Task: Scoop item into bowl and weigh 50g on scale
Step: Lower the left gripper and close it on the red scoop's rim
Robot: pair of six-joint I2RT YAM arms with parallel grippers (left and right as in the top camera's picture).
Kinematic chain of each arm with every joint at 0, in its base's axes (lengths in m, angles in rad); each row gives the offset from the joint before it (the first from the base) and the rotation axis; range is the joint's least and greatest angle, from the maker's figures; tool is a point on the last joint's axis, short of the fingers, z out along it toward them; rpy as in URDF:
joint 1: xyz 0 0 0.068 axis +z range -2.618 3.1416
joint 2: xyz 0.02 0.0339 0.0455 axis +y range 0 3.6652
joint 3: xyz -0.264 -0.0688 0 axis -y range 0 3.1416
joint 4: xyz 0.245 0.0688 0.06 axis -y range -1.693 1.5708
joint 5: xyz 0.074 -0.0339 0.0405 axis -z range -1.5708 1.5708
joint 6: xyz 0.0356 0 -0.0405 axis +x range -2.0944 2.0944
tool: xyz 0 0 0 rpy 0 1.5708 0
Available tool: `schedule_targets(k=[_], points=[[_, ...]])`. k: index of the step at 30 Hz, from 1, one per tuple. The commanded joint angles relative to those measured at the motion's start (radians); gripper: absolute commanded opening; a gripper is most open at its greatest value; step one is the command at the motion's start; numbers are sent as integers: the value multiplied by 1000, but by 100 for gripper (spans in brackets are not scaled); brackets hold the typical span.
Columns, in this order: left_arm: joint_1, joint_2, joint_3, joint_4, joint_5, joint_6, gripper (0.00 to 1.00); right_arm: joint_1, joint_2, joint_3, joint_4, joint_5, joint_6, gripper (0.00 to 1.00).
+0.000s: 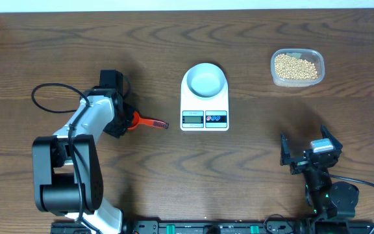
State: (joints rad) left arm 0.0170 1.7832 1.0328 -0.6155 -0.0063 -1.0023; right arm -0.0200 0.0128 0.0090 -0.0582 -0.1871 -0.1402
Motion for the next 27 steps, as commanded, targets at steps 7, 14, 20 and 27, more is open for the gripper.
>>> schedule_targets(k=[7,14,20,27], points=[[0,14,16,0,-18,-5,21,5,-4,-3,-2,-6,-11,99],[-1,14,16,0,-18,-5,21,5,-4,-3,-2,-6,-11,99],[-1,14,5,1,-18,-5,21,5,-4,-3,-2,-6,-11,99],[-1,14,1,1,-21,-5,20,5,-4,-3,-2,-6,-11,99]])
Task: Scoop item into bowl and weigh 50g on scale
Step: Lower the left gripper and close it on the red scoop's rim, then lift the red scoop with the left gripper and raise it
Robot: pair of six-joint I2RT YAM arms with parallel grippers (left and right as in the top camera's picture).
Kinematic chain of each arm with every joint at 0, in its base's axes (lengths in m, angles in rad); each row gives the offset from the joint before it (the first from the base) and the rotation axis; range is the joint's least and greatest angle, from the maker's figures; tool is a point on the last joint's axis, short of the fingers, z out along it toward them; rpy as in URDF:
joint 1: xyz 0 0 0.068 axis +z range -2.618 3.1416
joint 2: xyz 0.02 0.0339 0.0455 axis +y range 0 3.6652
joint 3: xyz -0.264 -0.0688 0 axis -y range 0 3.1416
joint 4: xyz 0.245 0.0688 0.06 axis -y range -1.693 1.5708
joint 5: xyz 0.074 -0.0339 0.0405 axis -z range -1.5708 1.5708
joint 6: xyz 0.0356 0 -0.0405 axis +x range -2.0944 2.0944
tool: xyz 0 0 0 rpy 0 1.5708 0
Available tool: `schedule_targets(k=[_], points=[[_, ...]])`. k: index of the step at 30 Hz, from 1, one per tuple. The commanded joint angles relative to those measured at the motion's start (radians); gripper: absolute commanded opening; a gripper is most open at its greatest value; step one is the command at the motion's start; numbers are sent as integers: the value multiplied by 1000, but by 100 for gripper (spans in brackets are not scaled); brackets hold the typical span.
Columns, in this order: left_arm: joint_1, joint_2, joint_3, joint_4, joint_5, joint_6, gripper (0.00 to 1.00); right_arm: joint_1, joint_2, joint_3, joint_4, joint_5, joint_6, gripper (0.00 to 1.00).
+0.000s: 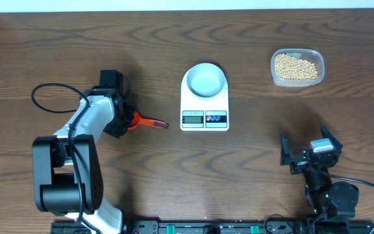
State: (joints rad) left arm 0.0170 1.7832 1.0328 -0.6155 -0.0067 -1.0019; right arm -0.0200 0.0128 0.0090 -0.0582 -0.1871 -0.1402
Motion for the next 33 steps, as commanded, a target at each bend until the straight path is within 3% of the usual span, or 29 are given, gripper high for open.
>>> schedule_targets(k=[1,3,11,16,33], points=[[-1,14,1,1,-21,-6,14,5,-4,-3,-2,-6,-11,99],[-1,14,0,1,-21,-6,7,5,-4,-3,-2,-6,-11,99],[0,14,0,0,-28,-5,7,5,-4,-3,-2,-6,-11,99],[0,-15,1,-1,-28,66,7,5,-4,-3,-2,-6,-11,99],[0,-383,1,1,-29,112,7,5,-4,-3,-2,-6,-11,99]])
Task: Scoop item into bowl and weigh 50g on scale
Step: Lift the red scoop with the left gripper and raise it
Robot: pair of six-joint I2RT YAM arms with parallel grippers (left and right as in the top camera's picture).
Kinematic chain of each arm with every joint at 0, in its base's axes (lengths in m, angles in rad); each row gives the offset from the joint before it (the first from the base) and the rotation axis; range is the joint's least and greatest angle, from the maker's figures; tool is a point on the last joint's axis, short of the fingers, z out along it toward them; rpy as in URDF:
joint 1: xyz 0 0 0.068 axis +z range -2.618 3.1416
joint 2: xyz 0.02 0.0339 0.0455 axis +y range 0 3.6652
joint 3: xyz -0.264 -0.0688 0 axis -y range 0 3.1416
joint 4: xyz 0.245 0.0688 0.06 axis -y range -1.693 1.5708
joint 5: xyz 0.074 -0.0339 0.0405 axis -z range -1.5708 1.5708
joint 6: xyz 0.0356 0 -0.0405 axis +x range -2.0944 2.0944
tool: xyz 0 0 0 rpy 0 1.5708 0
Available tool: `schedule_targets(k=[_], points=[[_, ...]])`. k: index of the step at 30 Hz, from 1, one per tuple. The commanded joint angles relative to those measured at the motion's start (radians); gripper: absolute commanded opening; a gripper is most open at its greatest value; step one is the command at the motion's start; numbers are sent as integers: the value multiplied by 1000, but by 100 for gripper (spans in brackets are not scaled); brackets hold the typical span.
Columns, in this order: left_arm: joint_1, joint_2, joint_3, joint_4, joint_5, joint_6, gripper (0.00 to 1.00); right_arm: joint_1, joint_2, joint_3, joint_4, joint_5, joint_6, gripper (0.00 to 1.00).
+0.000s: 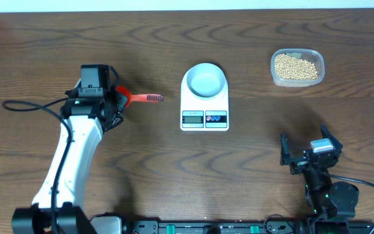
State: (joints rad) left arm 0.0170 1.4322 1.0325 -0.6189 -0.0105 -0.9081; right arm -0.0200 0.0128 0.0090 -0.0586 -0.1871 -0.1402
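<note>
A red scoop [135, 97] sticks out to the right of my left gripper [117, 99], which is shut on its bowl end; the dark-tipped handle points toward the scale. The white scale [204, 117] stands at the table's middle with an empty white bowl [204, 81] on it. A clear tub of beans [297, 67] sits at the far right. My right gripper [306, 149] rests open near the front right, holding nothing.
A black cable [28, 104] loops on the table left of the left arm. The left arm's white link [70, 156] stretches from the front edge toward the scoop. The table's far edge runs along the top.
My left gripper has moved away from the front edge and a little left, carrying the scoop with it. The arm is now stretched out. The right arm has not moved.
At both earlier moments my left gripper sat over the bowl end of the scoop lying on the table left of the scale, with nothing changing between them. Now the scoop is held farther back, level with the bowl, its handle pointing right.
</note>
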Motion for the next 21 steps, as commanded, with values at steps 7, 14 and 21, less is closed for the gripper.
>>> schedule_targets(k=[7,14,21], points=[[0,-41,1,47,-25,17,7,5,-4,-3,-2,-6,-11,99],[0,-41,1,211,-29,17,7,5,-4,-3,-2,-6,-11,99],[0,-41,1,389,-29,17,7,5,-4,-3,-2,-6,-11,99]])
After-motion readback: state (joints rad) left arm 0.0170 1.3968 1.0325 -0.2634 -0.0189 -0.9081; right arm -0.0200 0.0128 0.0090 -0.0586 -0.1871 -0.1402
